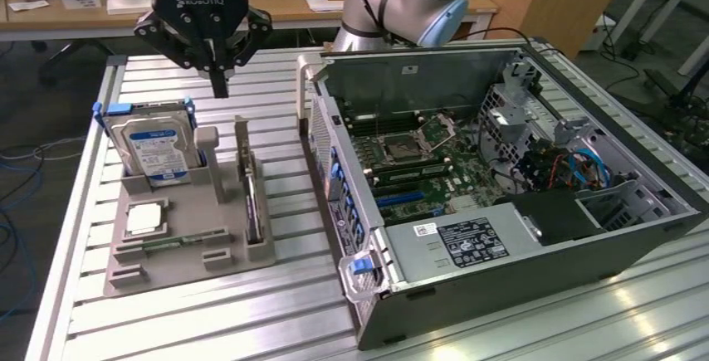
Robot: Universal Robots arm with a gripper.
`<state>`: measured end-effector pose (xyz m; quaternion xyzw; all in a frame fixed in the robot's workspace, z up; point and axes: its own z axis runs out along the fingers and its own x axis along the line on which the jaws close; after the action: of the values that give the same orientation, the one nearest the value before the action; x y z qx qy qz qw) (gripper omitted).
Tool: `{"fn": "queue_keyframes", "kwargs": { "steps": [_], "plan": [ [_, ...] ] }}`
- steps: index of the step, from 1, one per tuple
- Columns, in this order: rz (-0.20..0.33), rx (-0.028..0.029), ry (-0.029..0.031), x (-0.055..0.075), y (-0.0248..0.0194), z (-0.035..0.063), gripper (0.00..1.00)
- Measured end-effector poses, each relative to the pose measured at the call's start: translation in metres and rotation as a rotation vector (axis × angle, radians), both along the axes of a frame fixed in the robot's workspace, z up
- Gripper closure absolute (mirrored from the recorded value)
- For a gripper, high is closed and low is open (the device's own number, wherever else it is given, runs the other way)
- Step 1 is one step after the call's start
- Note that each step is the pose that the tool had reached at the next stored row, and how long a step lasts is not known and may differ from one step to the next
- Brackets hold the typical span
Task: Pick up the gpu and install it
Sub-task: 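Reach for the gpu, then pick up the gpu and move the gpu toward the slot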
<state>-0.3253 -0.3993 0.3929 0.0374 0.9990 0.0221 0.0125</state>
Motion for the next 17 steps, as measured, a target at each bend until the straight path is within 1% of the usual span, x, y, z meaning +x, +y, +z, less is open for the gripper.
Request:
{"fn": "queue_keyframes", "kwargs": {
  "steps": [13, 15, 16, 17],
  "plan": [
    [0.000, 0.0000, 0.0000, -0.0001, 0.0000, 0.0000, 0.89],
    [0.000, 0.0000, 0.0001, -0.0001, 0.0000, 0.0000, 0.77],
    [0.000, 0.0000, 0.0000, -0.0001, 0.0000, 0.0000, 0.77],
    [0.000, 0.0000, 0.0001, -0.0001, 0.0000, 0.0000, 0.71]
  ]
}}
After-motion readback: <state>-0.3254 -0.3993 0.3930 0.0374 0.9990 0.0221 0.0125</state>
